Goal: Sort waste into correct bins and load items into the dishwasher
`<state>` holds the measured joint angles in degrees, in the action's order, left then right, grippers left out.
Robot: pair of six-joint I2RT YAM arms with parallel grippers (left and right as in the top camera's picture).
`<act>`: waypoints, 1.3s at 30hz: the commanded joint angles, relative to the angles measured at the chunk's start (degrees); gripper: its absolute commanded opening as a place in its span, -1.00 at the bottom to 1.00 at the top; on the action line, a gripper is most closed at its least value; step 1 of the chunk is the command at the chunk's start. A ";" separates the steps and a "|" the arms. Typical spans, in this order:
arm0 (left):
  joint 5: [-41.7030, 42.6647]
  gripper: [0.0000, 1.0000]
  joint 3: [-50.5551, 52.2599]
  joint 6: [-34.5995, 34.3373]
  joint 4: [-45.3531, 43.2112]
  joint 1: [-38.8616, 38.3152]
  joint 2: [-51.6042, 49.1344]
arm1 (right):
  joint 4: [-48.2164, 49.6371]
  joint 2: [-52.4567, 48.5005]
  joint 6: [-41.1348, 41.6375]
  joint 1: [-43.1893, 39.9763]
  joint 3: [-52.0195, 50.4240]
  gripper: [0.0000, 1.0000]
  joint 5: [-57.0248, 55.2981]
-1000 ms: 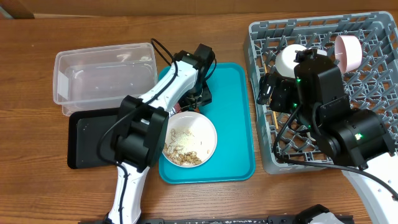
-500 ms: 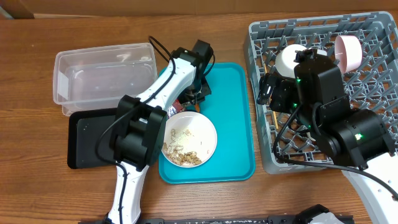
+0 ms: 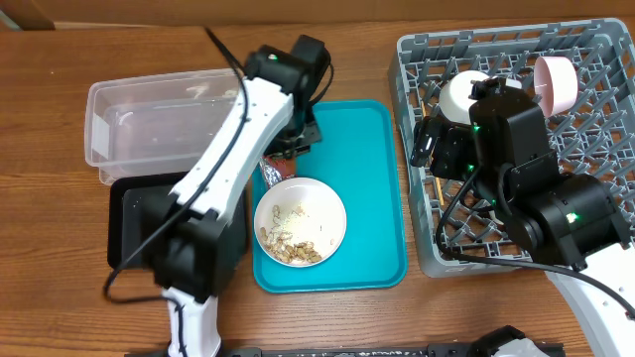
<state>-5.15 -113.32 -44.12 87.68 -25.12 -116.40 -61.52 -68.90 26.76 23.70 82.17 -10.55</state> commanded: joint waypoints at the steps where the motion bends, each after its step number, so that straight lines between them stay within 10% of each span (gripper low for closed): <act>1: -10.80 -0.56 -1.22 -6.40 7.48 0.09 4.48 | 0.28 0.11 0.31 -0.11 0.33 1.00 -0.55; 19: -11.76 -0.77 31.23 -8.20 1.55 11.96 20.57 | 0.28 0.11 0.31 -0.11 0.33 1.00 -0.55; 25: -3.19 -0.42 31.54 3.02 -4.72 12.61 24.11 | 0.28 0.11 0.31 -0.11 0.33 1.00 -0.55; 29: 0.26 0.35 31.67 10.01 -9.79 8.22 24.35 | 0.28 0.11 0.31 -0.11 0.33 1.00 -0.55; 37: -10.43 0.39 38.60 -4.87 -15.21 2.99 24.15 | 0.28 0.11 0.31 -0.11 0.33 1.00 -0.55; 39: -10.54 0.14 40.83 -7.61 -18.14 3.37 24.15 | 0.28 0.11 0.31 -0.11 0.33 1.00 -0.55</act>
<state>-11.92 -74.76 -45.39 71.29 -22.24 -92.68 -61.49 -68.90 26.79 23.70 82.17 -10.57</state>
